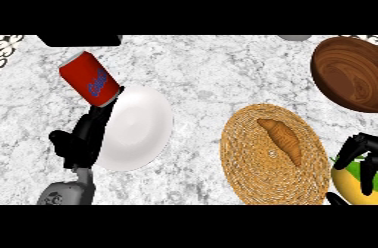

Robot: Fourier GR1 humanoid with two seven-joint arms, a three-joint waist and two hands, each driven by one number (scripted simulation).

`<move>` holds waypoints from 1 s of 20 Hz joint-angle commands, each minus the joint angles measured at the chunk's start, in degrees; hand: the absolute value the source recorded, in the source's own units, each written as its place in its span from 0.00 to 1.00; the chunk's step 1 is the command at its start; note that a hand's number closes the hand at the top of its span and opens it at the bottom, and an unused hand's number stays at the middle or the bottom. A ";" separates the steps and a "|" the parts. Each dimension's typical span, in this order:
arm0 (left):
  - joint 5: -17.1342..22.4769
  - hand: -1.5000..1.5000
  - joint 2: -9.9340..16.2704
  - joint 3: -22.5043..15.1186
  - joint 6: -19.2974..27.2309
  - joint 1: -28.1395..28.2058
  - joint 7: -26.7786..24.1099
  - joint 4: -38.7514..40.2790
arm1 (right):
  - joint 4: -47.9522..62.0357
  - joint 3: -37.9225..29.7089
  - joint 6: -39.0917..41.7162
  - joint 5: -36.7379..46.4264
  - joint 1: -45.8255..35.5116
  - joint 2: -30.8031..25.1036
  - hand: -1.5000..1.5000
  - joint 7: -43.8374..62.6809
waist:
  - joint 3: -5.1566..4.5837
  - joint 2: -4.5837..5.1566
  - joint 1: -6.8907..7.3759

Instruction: Pick the lemon from the placemat and place it in the bowl

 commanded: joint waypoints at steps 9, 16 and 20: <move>-0.12 0.50 0.55 0.39 -1.43 -1.64 -1.13 2.17 | -12.32 -10.20 -2.53 -11.97 -18.14 -10.13 1.00 35.48 | 0.00 0.24 0.90; 0.76 0.50 0.85 2.32 -1.20 -6.55 1.23 3.87 | 4.94 -10.81 -4.03 -10.89 -35.09 -18.47 1.00 40.70 | 0.00 0.42 1.35; -1.30 0.50 -2.56 -2.15 0.72 -0.68 1.48 -1.55 | 15.88 -8.11 -3.83 -4.92 -37.79 -18.59 1.00 33.92 | 0.05 0.36 1.71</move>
